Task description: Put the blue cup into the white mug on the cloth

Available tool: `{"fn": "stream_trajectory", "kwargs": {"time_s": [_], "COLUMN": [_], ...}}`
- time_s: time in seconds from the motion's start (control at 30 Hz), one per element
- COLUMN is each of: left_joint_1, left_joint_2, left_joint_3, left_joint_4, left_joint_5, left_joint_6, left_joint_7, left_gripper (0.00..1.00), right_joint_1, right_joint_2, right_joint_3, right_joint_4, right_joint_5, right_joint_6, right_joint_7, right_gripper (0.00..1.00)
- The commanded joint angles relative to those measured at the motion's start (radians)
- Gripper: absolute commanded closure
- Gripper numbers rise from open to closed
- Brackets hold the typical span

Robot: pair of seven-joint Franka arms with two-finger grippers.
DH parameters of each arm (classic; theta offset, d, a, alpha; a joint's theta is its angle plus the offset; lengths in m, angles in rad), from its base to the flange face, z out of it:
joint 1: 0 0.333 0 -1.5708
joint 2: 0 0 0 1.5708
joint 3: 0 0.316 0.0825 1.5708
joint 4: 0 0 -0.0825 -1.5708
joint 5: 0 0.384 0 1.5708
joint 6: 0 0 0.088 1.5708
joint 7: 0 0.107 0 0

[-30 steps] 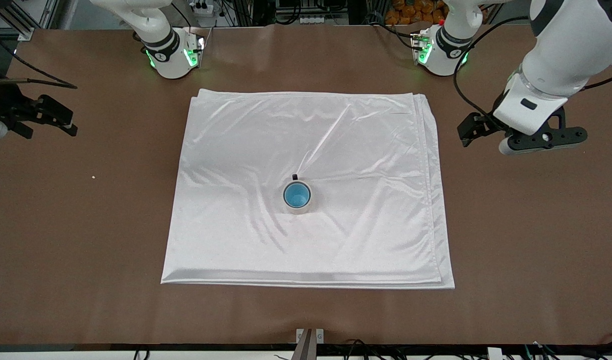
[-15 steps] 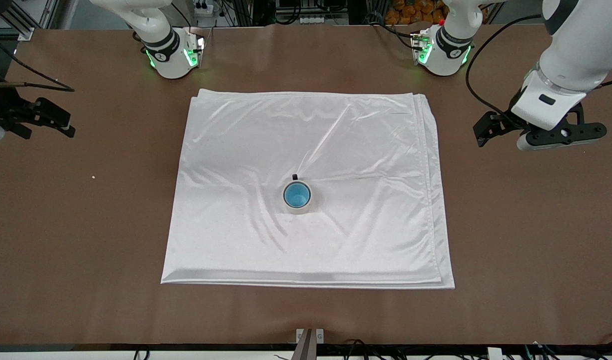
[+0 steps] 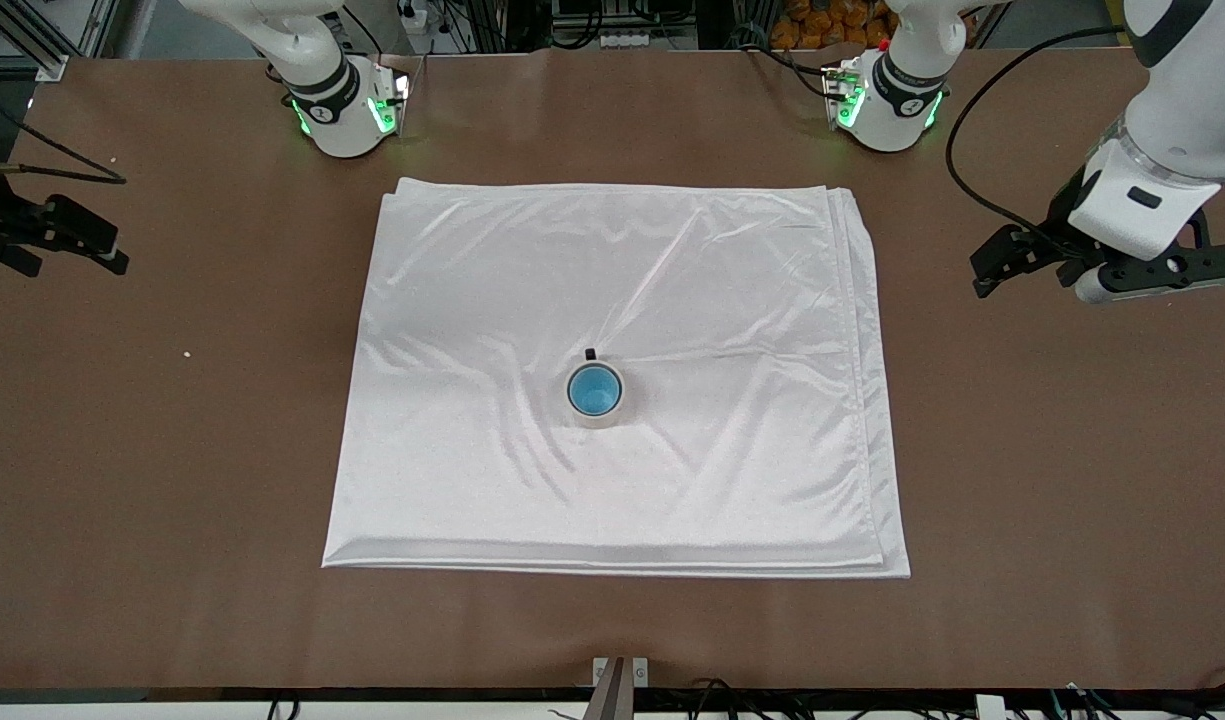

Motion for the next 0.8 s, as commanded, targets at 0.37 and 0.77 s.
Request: {"fn": "stream_trajectory", "kwargs": {"time_s": [0.37, 0.77], "left_joint_1": [0.008, -0.185], "left_joint_2": [-0.020, -0.020], "left_joint_3": [0.041, 0.268], "left_joint_4": [-0.031, -0.032], "left_joint_5": [-0.032, -0.024], "left_joint_6": [0.035, 0.032], "left_joint_7": [0.090, 0.166], "left_gripper": [0.00, 0.00], "right_joint_1": [0.038, -0.013], "right_joint_2": [-0.024, -0.026], "right_joint_3": [-0.046, 0.006], "right_joint_4": [-0.012, -0.012], "right_joint_5": [0.004, -0.008], "right_joint_6": [-0.006, -0.015], "right_joint_7": [-0.025, -0.025], "right_gripper": [0.00, 0.00]}}
